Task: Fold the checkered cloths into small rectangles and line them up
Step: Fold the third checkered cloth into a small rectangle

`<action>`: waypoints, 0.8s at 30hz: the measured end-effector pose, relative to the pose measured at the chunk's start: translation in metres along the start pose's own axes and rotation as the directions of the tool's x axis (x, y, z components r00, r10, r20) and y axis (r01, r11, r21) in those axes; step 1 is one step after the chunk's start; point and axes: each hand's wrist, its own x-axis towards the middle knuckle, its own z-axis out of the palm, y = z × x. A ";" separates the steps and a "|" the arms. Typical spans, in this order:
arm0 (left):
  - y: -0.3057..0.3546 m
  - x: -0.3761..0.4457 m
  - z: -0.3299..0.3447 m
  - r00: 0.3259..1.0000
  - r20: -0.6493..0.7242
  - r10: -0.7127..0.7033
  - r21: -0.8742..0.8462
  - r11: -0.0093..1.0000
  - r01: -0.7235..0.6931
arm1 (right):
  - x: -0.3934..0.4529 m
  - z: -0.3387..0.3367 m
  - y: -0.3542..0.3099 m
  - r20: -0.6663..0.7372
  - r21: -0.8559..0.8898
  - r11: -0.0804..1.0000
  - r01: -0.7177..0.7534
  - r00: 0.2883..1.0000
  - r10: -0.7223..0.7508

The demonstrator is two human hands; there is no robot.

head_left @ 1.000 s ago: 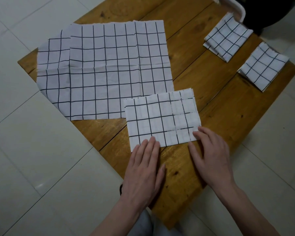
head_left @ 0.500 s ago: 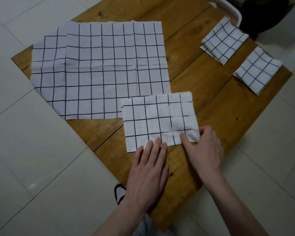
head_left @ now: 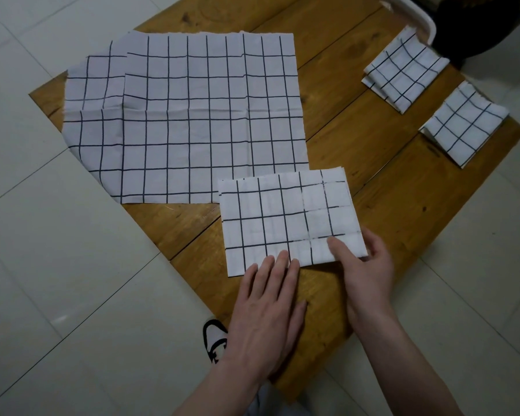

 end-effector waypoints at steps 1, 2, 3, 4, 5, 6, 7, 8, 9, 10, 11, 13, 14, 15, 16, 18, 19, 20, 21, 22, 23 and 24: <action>0.002 -0.003 0.001 1.000 -0.011 -0.003 -0.014 1.000 0.003 | -0.002 -0.001 0.000 0.018 0.038 0.999 -0.024 1.000 0.023; 0.003 -0.005 0.001 1.000 -0.023 -0.009 -0.027 1.000 0.008 | -0.005 -0.004 0.001 0.035 0.056 0.998 -0.032 0.999 0.030; 0.003 -0.007 0.002 0.999 -0.032 -0.015 -0.036 0.999 0.014 | -0.008 -0.006 0.003 0.043 0.058 0.998 -0.022 0.999 0.019; 0.002 -0.008 0.003 0.999 -0.037 -0.017 -0.038 0.999 0.015 | -0.011 -0.008 0.005 0.042 0.036 0.999 0.010 0.999 -0.012; 0.001 -0.009 0.004 0.999 -0.040 -0.012 -0.031 0.999 0.011 | -0.014 -0.009 0.006 0.039 -0.006 0.998 0.057 0.998 -0.057; -0.001 -0.009 0.006 0.999 -0.040 -0.001 -0.017 1.000 0.001 | -0.018 -0.011 0.007 0.039 -0.047 0.994 0.104 0.994 -0.102; -0.002 -0.010 0.007 0.999 -0.038 0.010 0.001 1.000 -0.010 | -0.021 -0.011 0.008 0.042 -0.072 0.988 0.137 0.990 -0.135; -0.002 -0.010 0.008 0.999 -0.035 0.018 0.013 1.000 -0.017 | -0.024 -0.010 0.009 0.049 -0.078 0.984 0.159 0.987 -0.155; -0.003 -0.010 0.009 0.999 -0.033 0.019 0.018 1.000 -0.018 | -0.027 -0.008 0.009 0.059 -0.071 0.982 0.174 0.984 -0.170; -0.003 -0.010 0.009 0.999 -0.034 0.014 0.015 1.000 -0.014 | -0.031 -0.006 0.010 0.076 -0.063 0.979 0.192 0.979 -0.187; -0.003 -0.010 0.010 0.999 -0.038 0.007 0.009 1.000 -0.006 | -0.034 -0.004 0.011 0.103 -0.067 0.974 0.215 0.973 -0.207; -0.002 -0.010 0.011 0.999 -0.045 -0.006 -0.001 1.000 0.006 | -0.041 0.000 0.015 0.172 -0.164 0.942 0.293 0.949 -0.265; -0.002 -0.010 0.011 0.999 -0.046 -0.008 -0.003 1.000 0.008 | -0.044 0.000 0.019 0.207 -0.258 0.899 0.353 0.929 -0.306; -0.002 -0.010 0.010 0.999 -0.045 -0.009 -0.006 1.000 0.009 | -0.046 0.001 0.023 0.243 -0.343 0.842 0.416 0.905 -0.349; -0.002 -0.010 0.010 0.999 -0.044 -0.011 -0.011 1.000 0.011 | -0.047 0.002 0.028 0.268 -0.400 0.785 0.472 0.880 -0.393; -0.003 -0.011 0.009 0.999 -0.045 -0.022 -0.027 0.999 0.021 | -0.047 0.005 0.035 0.280 -0.443 0.711 0.546 0.838 -0.469; -0.005 -0.012 0.007 0.998 -0.054 -0.033 -0.033 0.999 0.031 | -0.047 0.007 0.038 0.270 -0.457 0.681 0.572 0.819 -0.507; -0.008 -0.013 0.006 0.997 -0.064 -0.044 -0.035 0.998 0.042 | -0.048 0.009 0.040 0.254 -0.469 0.655 0.592 0.801 -0.543; -0.012 -0.015 0.004 0.996 -0.072 -0.053 -0.032 0.998 0.051 | -0.048 0.010 0.041 0.237 -0.475 0.637 0.607 0.785 -0.572; -0.017 -0.016 0.002 0.995 -0.076 -0.057 -0.023 0.998 0.055 | -0.048 0.011 0.043 0.222 -0.474 0.625 0.620 0.771 -0.597; -0.022 -0.017 0.000 0.995 -0.077 -0.058 -0.013 0.998 0.057 | -0.048 0.012 0.045 0.214 -0.466 0.618 0.634 0.758 -0.616; -0.027 -0.018 0.000 0.995 -0.075 -0.061 -0.004 0.998 0.061 | -0.048 0.013 0.047 0.217 -0.455 0.614 0.645 0.749 -0.626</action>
